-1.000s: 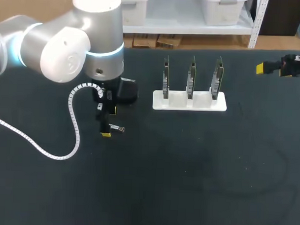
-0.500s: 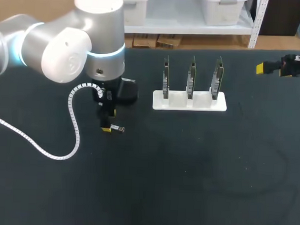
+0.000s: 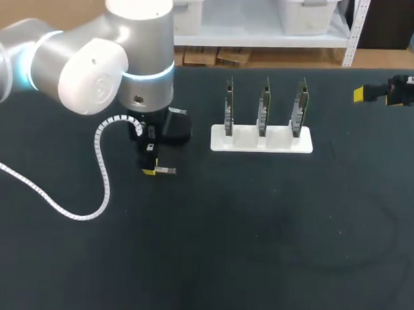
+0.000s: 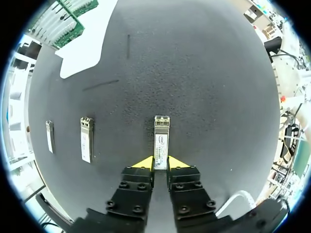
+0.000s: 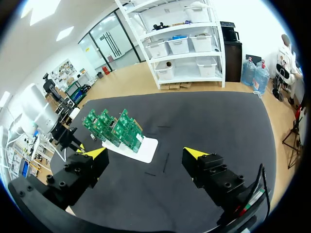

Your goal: Pick up the optical module with the left hand, and insert it into the network port with the right hand.

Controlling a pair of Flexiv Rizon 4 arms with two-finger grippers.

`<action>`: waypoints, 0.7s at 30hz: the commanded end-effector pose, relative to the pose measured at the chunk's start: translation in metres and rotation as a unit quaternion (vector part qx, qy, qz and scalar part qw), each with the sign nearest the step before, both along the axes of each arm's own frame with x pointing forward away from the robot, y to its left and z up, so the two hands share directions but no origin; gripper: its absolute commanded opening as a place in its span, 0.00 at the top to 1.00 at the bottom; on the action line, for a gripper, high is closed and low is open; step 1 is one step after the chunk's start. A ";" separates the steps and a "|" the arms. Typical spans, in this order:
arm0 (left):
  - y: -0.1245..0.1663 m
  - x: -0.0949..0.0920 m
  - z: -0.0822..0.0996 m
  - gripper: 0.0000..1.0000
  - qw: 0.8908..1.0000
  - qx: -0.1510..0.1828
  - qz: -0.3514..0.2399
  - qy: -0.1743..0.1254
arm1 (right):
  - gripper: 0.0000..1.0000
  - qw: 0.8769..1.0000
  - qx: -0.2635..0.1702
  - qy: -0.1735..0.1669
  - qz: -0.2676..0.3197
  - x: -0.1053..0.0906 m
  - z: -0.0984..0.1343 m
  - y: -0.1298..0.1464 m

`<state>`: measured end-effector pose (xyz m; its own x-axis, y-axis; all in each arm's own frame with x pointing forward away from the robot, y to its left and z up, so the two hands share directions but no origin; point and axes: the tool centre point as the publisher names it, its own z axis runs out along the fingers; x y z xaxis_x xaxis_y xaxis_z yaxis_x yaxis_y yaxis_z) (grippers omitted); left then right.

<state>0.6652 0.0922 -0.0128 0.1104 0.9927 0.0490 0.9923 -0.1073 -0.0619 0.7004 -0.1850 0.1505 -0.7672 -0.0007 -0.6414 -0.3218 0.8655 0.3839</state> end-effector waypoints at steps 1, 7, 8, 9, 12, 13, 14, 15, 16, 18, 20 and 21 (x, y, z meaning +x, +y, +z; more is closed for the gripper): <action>-0.006 -0.007 0.018 1.00 1.000 0.000 0.002 -0.016 | 0.00 1.000 -0.001 0.000 -0.002 -0.001 0.000 0.000; -0.018 -0.009 0.051 1.00 0.996 -0.060 0.043 -0.049 | 0.00 1.000 -0.001 0.000 -0.002 -0.001 0.000 0.000; -0.021 -0.008 0.056 1.00 0.995 -0.071 0.050 -0.053 | 0.00 1.000 -0.001 0.000 -0.002 -0.001 0.000 0.000; -0.024 -0.008 0.062 1.00 0.993 -0.082 0.054 -0.059 | 0.00 1.000 -0.001 0.000 -0.002 -0.001 0.000 0.000; -0.036 -0.009 0.079 1.00 0.987 -0.124 0.061 -0.079 | 0.00 1.000 -0.001 0.000 -0.002 -0.001 0.000 0.000; -0.040 -0.010 0.084 1.00 0.985 -0.140 0.063 -0.081 | 0.00 1.000 -0.001 0.000 -0.002 -0.001 0.000 0.000; -0.044 -0.010 0.089 1.00 0.982 -0.152 0.066 -0.088 | 0.00 1.000 -0.001 0.000 -0.002 -0.001 0.000 0.000; -0.048 -0.010 0.094 1.00 0.980 -0.166 0.061 -0.094 | 0.00 1.000 -0.001 0.000 -0.002 -0.001 0.000 0.000; -0.052 -0.011 0.099 1.00 0.977 -0.179 0.064 -0.098 | 0.00 1.000 -0.001 0.000 -0.002 -0.001 0.000 0.000; -0.061 -0.011 0.108 1.00 0.973 -0.197 0.059 -0.108 | 0.00 1.000 -0.001 0.000 -0.002 -0.001 0.000 0.000; -0.069 -0.010 0.115 1.00 0.969 -0.214 0.057 -0.114 | 0.00 1.000 -0.001 0.000 -0.002 -0.001 0.000 0.000; -0.074 -0.010 0.118 1.00 0.966 -0.225 0.049 -0.118 | 0.00 1.000 -0.001 0.000 -0.002 -0.001 0.000 0.000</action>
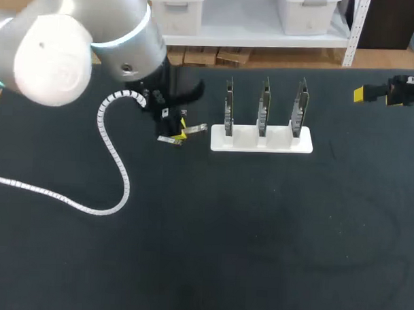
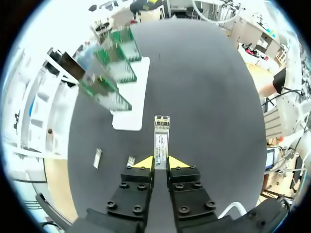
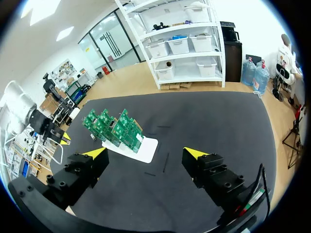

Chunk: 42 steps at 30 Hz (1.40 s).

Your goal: Pick up the optical module with the left hand, and insert it into the network port with the right hand.

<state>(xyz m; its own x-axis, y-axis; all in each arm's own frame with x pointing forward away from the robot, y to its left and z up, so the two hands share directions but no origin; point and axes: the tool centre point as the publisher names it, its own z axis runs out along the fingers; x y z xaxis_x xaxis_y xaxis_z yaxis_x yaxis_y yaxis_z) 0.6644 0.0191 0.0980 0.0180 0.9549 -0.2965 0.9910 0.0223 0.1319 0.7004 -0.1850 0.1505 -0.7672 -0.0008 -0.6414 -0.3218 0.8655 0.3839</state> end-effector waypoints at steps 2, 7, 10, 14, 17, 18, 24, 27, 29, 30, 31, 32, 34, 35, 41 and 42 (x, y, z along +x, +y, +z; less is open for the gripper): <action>-0.009 -0.009 0.012 1.00 0.998 -0.051 -0.008 -0.044 | 0.00 1.000 -0.001 0.000 -0.002 -0.001 0.000 0.000; -0.022 -0.008 0.026 1.00 0.994 -0.083 -0.022 -0.066 | 0.00 1.000 -0.001 0.000 -0.002 -0.001 0.000 0.000; -0.025 -0.008 0.035 1.00 0.994 -0.083 -0.024 -0.071 | 0.00 1.000 -0.001 0.000 -0.002 -0.001 0.000 0.000; -0.024 -0.008 0.040 1.00 0.993 -0.086 -0.025 -0.071 | 0.00 1.000 -0.001 0.000 -0.002 -0.001 0.000 0.000; -0.024 -0.008 0.040 1.00 0.993 -0.086 -0.025 -0.071 | 0.00 1.000 -0.001 0.000 -0.002 -0.001 0.000 0.000; -0.024 -0.008 0.040 1.00 0.993 -0.086 -0.025 -0.071 | 0.00 1.000 -0.001 0.000 -0.002 -0.001 0.000 0.000; -0.024 -0.008 0.040 1.00 0.993 -0.086 -0.025 -0.071 | 0.00 1.000 -0.001 0.000 -0.002 -0.001 0.000 0.000; -0.024 -0.008 0.040 1.00 0.993 -0.086 -0.025 -0.071 | 0.00 1.000 -0.001 0.000 -0.002 -0.001 0.000 0.000; -0.024 -0.008 0.040 1.00 0.993 -0.086 -0.025 -0.071 | 0.00 1.000 -0.001 0.000 -0.002 -0.001 0.000 0.000; -0.024 -0.008 0.040 1.00 0.993 -0.086 -0.025 -0.071 | 0.00 1.000 -0.001 0.000 -0.002 -0.001 0.000 0.000; -0.024 -0.008 0.040 1.00 0.993 -0.086 -0.025 -0.071 | 0.00 1.000 -0.001 0.000 -0.002 -0.001 0.000 0.000; -0.024 -0.008 0.040 1.00 0.993 -0.086 -0.025 -0.071 | 0.00 1.000 -0.001 0.000 -0.002 -0.001 0.000 0.000; -0.024 -0.008 0.040 1.00 0.993 -0.086 -0.025 -0.071 | 0.00 1.000 -0.001 0.000 -0.002 -0.001 0.000 0.000; -0.024 -0.008 0.040 1.00 0.993 -0.086 -0.025 -0.071 | 0.00 1.000 -0.001 0.000 -0.002 -0.001 0.000 0.000; -0.024 -0.008 0.040 1.00 0.993 -0.086 -0.025 -0.071 | 0.00 1.000 -0.001 0.000 -0.002 -0.001 0.000 0.000; -0.024 -0.008 0.040 1.00 0.993 -0.086 -0.025 -0.071 | 0.00 1.000 -0.001 0.000 -0.002 -0.001 0.000 0.000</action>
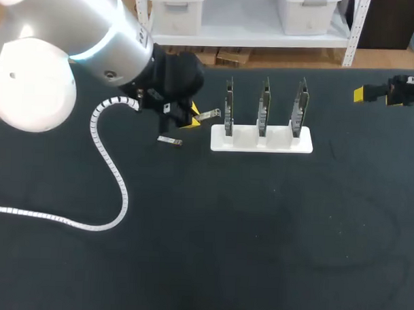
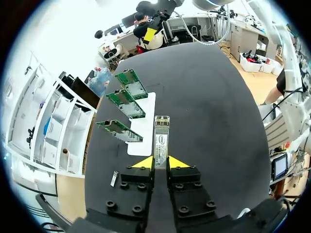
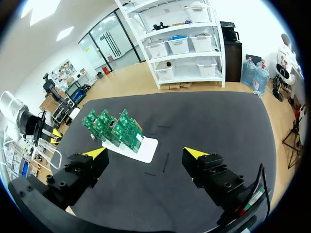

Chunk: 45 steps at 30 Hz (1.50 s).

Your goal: Pick up the optical module with the left hand, and insert it into the network port with the right hand.

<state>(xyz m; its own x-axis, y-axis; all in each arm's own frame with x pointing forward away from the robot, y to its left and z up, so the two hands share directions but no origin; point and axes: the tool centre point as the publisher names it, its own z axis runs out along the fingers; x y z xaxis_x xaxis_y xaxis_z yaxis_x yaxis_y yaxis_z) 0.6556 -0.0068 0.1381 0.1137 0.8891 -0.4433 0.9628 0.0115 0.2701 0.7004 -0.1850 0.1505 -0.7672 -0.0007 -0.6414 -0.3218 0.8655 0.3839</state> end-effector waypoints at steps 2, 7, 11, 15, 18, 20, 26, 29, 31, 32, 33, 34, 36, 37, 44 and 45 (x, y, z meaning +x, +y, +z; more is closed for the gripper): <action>0.001 0.001 0.000 1.00 1.000 -0.002 -0.003 0.000 | 0.00 1.000 -0.001 0.000 -0.002 -0.001 0.000 0.000; 0.001 0.001 0.000 1.00 1.000 -0.002 -0.003 0.000 | 0.00 1.000 -0.001 0.000 -0.002 -0.001 0.000 0.000; 0.001 0.001 0.000 1.00 1.000 -0.002 -0.003 0.000 | 0.00 1.000 -0.001 0.000 -0.002 -0.001 0.000 0.000; -0.014 0.011 0.018 1.00 0.999 -0.006 -0.034 -0.021 | 0.00 1.000 -0.001 0.000 -0.002 -0.001 0.000 0.000; -0.024 0.024 0.043 1.00 0.997 -0.018 -0.057 -0.047 | 0.00 1.000 -0.001 0.000 -0.002 -0.001 0.000 0.000; -0.027 0.032 0.057 1.00 0.997 -0.024 -0.057 -0.050 | 0.00 1.000 -0.001 0.000 -0.002 -0.001 0.000 0.000; -0.032 0.053 0.086 1.00 0.994 -0.089 -0.020 -0.066 | 0.00 1.000 -0.001 0.000 -0.002 -0.001 0.000 0.000; -0.037 0.056 0.091 1.00 0.992 -0.106 -0.005 -0.062 | 0.00 1.000 -0.001 0.000 -0.002 -0.001 0.000 0.000; -0.040 0.056 0.091 1.00 0.991 -0.119 0.006 -0.055 | 0.00 1.000 -0.001 0.000 -0.002 -0.001 0.000 0.000; -0.043 0.055 0.090 1.00 0.991 -0.124 0.013 -0.051 | 0.00 1.000 -0.001 0.000 -0.002 -0.001 0.000 0.000; -0.044 0.055 0.089 1.00 0.990 -0.129 0.020 -0.049 | 0.00 1.000 -0.001 0.000 -0.002 -0.001 0.000 0.000; -0.046 0.055 0.088 1.00 0.989 -0.141 0.024 -0.047 | 0.00 1.000 -0.001 0.000 -0.002 -0.001 0.000 0.000; -0.048 0.057 0.086 1.00 0.985 -0.161 0.037 -0.043 | 0.00 1.000 -0.001 0.000 -0.002 -0.001 0.000 0.000; -0.049 0.058 0.086 1.00 0.983 -0.173 0.045 -0.042 | 0.00 1.000 -0.001 0.000 -0.002 -0.001 0.000 0.000; -0.064 0.055 0.084 1.00 0.971 -0.232 0.030 -0.041 | 0.00 1.000 -0.001 0.000 -0.002 -0.001 0.000 0.000; -0.066 0.054 0.081 1.00 0.971 -0.234 0.025 -0.034 | 0.00 1.000 -0.001 0.000 -0.002 -0.001 0.000 0.000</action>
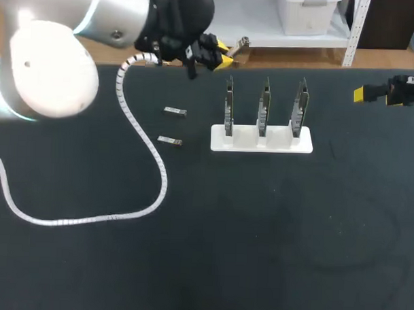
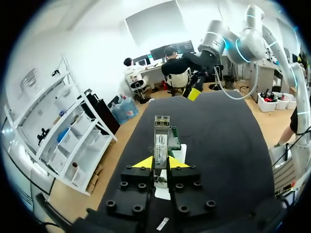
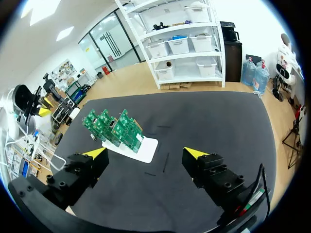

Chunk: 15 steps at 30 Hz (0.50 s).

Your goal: Pick up the optical module with the left hand, and insert it into the network port with the right hand.

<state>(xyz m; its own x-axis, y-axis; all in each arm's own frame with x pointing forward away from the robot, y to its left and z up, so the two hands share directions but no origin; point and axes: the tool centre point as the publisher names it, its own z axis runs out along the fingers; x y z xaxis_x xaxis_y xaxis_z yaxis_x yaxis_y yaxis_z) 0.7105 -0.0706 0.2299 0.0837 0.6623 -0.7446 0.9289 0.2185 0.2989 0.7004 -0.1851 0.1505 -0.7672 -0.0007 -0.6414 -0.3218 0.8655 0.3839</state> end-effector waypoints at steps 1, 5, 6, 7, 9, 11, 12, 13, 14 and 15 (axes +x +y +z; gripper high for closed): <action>-0.005 -0.001 -0.014 1.00 0.999 -0.042 -0.032 0.000 | 0.00 1.000 -0.001 0.000 -0.002 -0.001 0.000 0.000; -0.011 0.000 -0.025 1.00 0.997 -0.059 -0.056 0.012 | 0.00 1.000 -0.001 0.000 -0.002 -0.001 0.000 0.000; -0.011 0.001 -0.027 1.00 0.996 -0.064 -0.058 0.015 | 0.00 1.000 -0.001 0.000 -0.002 -0.001 0.000 0.000; -0.010 0.002 -0.028 1.00 0.995 -0.074 -0.060 0.015 | 0.00 1.000 -0.001 0.000 -0.002 -0.001 0.000 0.000; -0.010 0.006 -0.030 1.00 0.995 -0.081 -0.057 0.022 | 0.00 1.000 -0.001 0.000 -0.002 -0.001 0.000 0.000; -0.009 0.007 -0.031 1.00 0.994 -0.097 -0.051 0.026 | 0.00 1.000 -0.001 0.000 -0.002 -0.001 0.000 0.000; -0.009 0.008 -0.031 1.00 0.994 -0.098 -0.049 0.026 | 0.00 1.000 -0.001 0.000 -0.002 -0.001 0.000 0.000; -0.009 0.008 -0.032 1.00 0.993 -0.105 -0.044 0.029 | 0.00 1.000 -0.001 0.000 -0.002 -0.001 0.000 0.000; -0.010 0.009 -0.033 1.00 0.993 -0.101 -0.050 0.029 | 0.00 1.000 -0.001 0.000 -0.002 -0.001 0.000 0.000; -0.012 0.008 -0.034 1.00 0.995 -0.075 -0.058 0.022 | 0.00 1.000 -0.001 0.000 -0.002 -0.001 0.000 0.000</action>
<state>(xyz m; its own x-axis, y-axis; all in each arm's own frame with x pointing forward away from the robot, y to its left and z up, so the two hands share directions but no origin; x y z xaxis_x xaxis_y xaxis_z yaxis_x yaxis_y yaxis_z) 0.7173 -0.0803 0.2004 0.0805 0.5382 -0.8390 0.9632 0.1746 0.2044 0.7004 -0.1851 0.1505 -0.7672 -0.0007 -0.6414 -0.3218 0.8655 0.3840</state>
